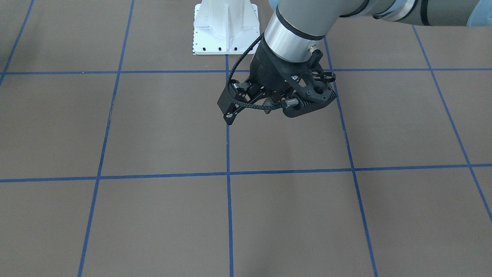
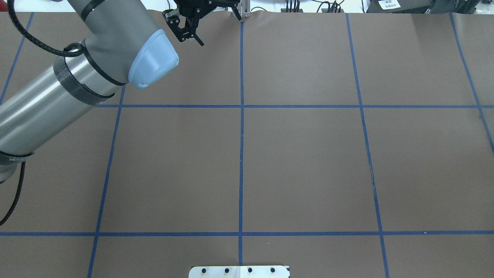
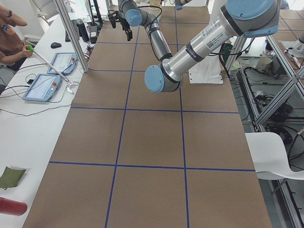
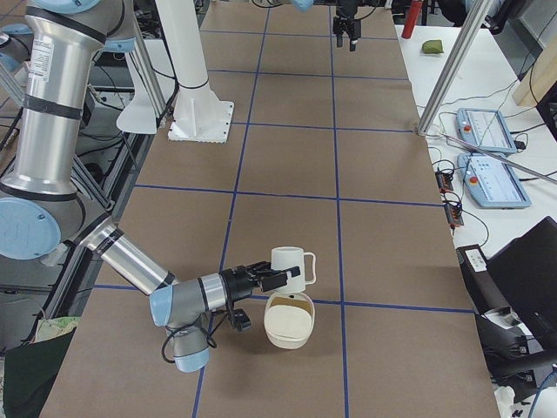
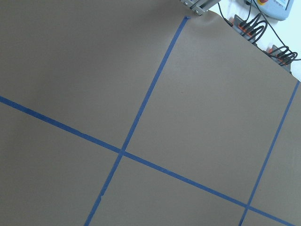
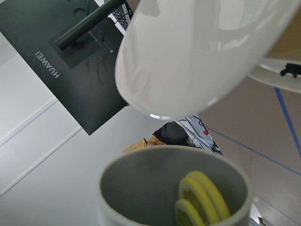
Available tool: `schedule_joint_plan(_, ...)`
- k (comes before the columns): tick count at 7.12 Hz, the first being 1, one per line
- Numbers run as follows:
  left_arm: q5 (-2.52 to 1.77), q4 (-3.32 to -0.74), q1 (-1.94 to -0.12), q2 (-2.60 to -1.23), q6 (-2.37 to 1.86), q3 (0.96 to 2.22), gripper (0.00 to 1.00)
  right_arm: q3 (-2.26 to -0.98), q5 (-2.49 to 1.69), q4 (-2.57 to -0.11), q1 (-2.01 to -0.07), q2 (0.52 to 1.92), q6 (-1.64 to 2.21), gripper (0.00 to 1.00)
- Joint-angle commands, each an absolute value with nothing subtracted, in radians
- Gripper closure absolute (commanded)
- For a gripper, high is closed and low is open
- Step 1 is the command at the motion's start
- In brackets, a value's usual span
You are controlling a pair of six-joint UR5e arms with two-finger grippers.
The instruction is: Left arm hands cup to right arm to dump lemon
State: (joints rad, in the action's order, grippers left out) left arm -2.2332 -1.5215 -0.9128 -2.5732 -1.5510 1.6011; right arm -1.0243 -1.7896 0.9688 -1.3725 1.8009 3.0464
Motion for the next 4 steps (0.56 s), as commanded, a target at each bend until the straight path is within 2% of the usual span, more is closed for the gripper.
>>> schedule_joint_plan(1,-2.232,-1.513,-0.913,-2.585,-1.551,1.597,0.0,-1.017,-1.793,0.986,-1.371,1.796,3.137,0.76)
schedule_joint_plan(4,-2.22,-1.513,-0.913,-2.586,-1.551,1.597,0.0,-0.999,-1.798,1.037,-1.371,1.79,3.255,0.73)
